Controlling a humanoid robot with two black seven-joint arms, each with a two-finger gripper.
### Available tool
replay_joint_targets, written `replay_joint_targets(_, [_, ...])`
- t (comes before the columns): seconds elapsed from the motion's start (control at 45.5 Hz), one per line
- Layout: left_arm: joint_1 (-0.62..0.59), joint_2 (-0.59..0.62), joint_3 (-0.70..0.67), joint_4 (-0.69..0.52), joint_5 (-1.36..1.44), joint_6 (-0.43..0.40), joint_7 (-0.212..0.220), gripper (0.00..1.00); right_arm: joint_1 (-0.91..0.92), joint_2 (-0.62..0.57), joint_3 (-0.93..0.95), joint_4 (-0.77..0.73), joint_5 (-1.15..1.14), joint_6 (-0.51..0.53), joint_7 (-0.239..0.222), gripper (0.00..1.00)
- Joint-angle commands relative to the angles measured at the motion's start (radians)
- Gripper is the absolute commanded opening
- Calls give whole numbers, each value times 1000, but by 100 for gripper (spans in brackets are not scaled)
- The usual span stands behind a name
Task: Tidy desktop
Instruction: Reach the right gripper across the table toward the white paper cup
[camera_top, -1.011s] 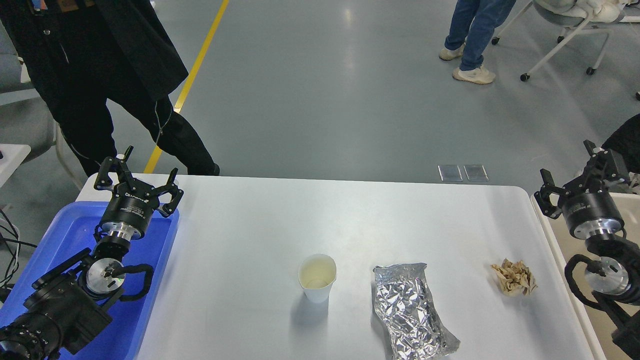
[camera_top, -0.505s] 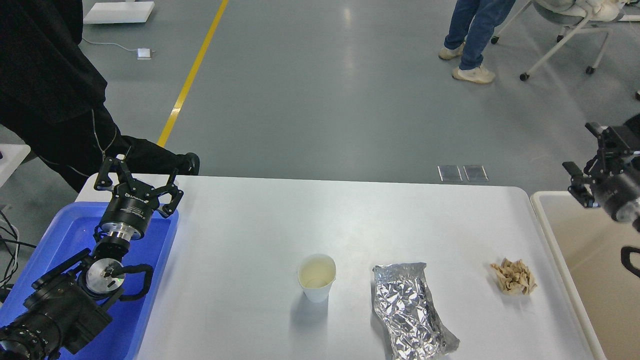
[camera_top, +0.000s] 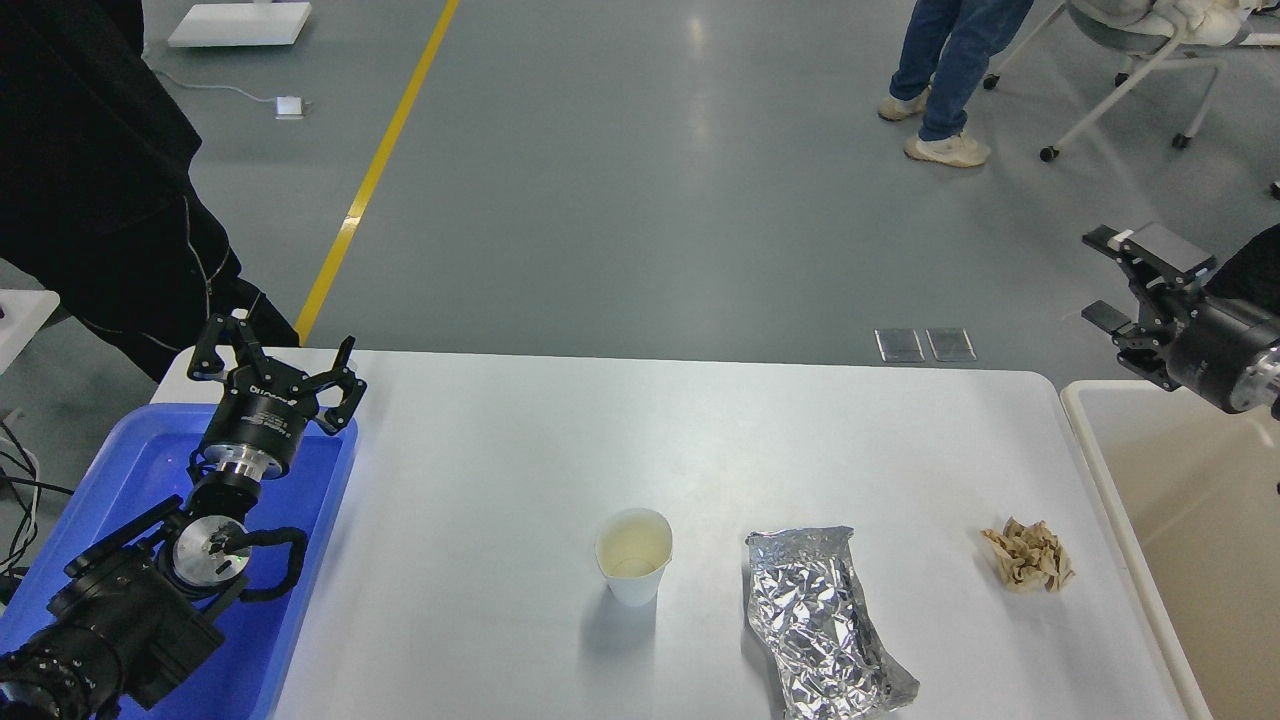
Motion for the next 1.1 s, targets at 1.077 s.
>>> replay_joint_targets(1.077, [0, 0, 0, -1, 0, 0, 0, 100, 443, 758, -678, -32, -634, -6, 0, 100])
